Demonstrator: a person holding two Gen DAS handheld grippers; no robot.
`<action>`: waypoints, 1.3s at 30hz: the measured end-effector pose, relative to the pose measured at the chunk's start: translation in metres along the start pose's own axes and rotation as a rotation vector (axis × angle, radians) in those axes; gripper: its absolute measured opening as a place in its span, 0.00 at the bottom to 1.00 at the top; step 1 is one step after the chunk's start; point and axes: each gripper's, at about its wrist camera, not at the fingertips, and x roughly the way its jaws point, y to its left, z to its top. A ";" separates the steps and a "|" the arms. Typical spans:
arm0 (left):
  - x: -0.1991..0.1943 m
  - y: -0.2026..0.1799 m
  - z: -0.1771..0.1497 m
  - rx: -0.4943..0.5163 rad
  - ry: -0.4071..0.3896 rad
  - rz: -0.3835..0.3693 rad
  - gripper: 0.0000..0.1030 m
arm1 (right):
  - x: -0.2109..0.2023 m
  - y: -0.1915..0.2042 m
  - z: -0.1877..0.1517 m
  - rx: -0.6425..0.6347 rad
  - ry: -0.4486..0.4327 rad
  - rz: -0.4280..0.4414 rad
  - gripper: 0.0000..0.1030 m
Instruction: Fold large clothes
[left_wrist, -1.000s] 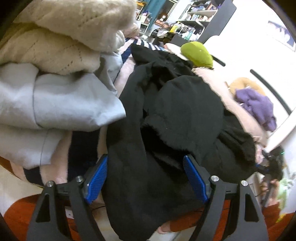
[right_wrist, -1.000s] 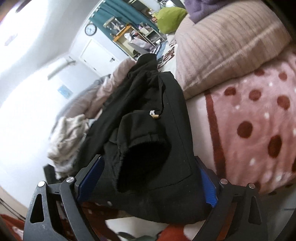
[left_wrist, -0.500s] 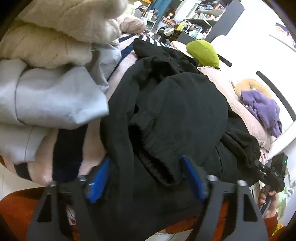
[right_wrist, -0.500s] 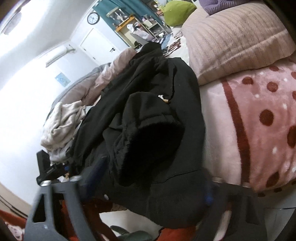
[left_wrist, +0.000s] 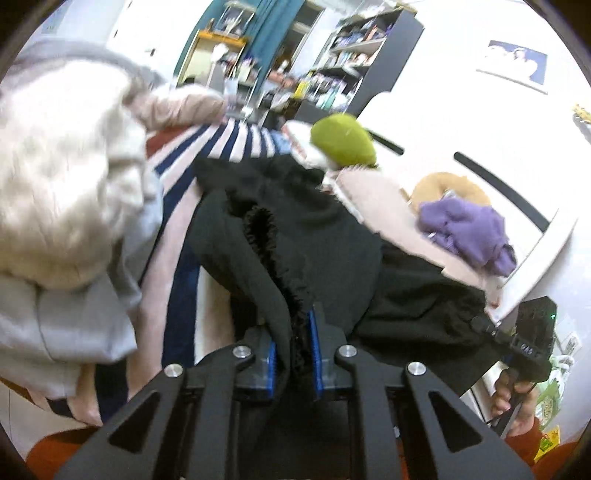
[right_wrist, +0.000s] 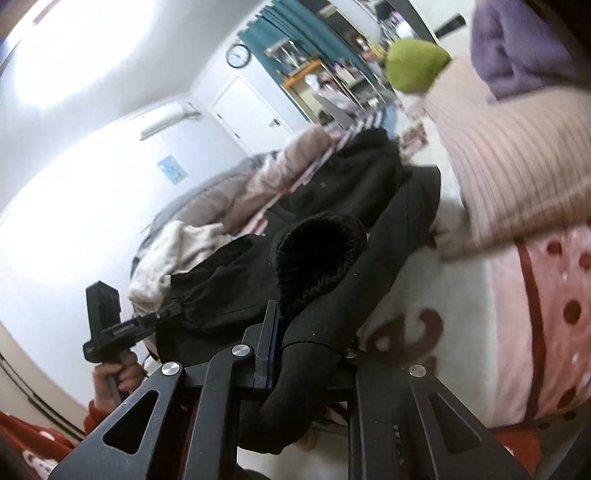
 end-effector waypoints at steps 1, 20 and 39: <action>-0.006 -0.005 0.003 0.011 -0.015 -0.008 0.11 | -0.002 0.006 0.001 -0.004 -0.011 0.014 0.09; -0.187 -0.047 0.006 0.165 -0.310 -0.010 0.09 | -0.118 0.138 0.002 -0.233 -0.151 0.158 0.08; 0.059 0.027 0.150 0.207 0.062 0.322 0.11 | 0.073 -0.036 0.143 -0.012 0.128 -0.161 0.08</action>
